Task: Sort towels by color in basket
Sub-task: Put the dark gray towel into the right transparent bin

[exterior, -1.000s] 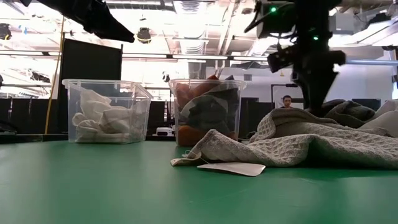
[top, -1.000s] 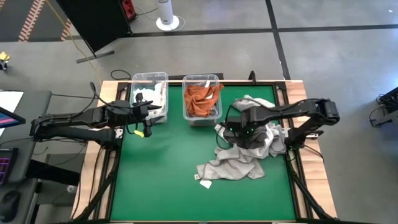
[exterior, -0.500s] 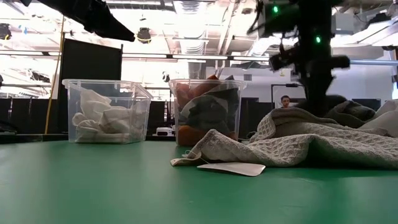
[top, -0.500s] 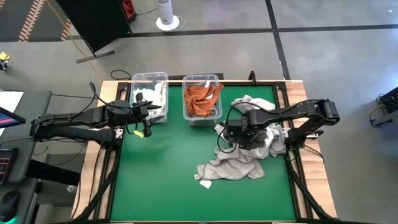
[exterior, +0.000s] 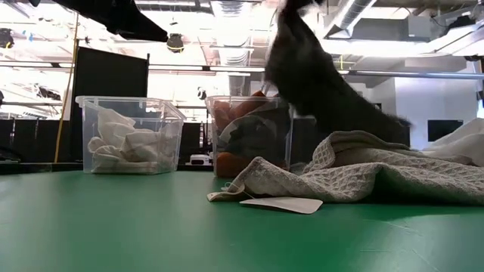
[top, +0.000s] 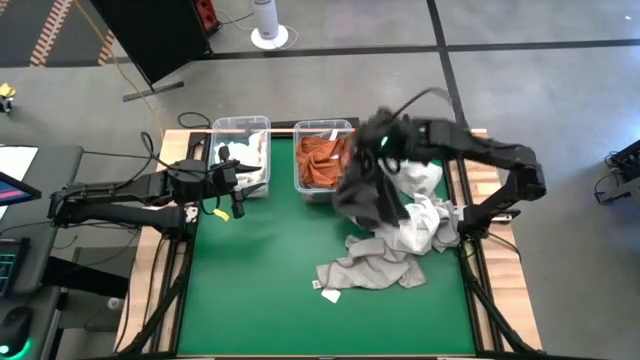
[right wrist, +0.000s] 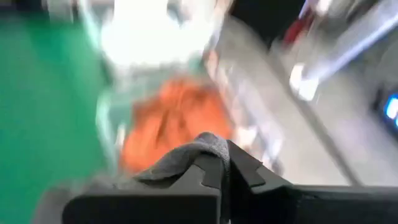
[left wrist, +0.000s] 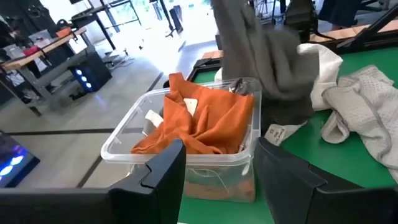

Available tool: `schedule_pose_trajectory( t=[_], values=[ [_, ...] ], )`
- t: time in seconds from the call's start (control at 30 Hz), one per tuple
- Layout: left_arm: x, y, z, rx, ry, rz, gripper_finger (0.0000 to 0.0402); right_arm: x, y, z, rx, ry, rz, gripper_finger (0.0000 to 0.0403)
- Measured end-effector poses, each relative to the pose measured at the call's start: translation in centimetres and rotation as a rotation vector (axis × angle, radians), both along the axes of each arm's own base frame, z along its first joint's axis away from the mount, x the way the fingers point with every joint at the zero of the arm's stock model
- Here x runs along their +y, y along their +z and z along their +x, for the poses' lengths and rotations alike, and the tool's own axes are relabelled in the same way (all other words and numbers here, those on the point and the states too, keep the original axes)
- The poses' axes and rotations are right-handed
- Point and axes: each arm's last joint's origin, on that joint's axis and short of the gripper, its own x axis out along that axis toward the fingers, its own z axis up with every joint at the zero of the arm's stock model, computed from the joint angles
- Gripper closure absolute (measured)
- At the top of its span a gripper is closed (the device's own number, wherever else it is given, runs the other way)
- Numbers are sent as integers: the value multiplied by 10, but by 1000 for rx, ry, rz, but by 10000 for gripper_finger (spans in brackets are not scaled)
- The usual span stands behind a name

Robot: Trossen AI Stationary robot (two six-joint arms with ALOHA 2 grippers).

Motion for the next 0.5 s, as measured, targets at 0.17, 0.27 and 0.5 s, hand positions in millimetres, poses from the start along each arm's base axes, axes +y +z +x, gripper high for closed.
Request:
schedule_pose_trajectory(
  t=[0.17, 0.27, 0.5],
  values=[
    [0, -1, 0, 13, -1, 2, 219, -13, 80, -9, -376, 31, -227, 374],
    [0, -1, 0, 22, -4, 16, 219, -16, 119, -19, -556, 38, -406, 381],
    [0, -2, 0, 29, -5, 18, 219, -33, 147, -30, -797, 115, -502, 375]
  ],
)
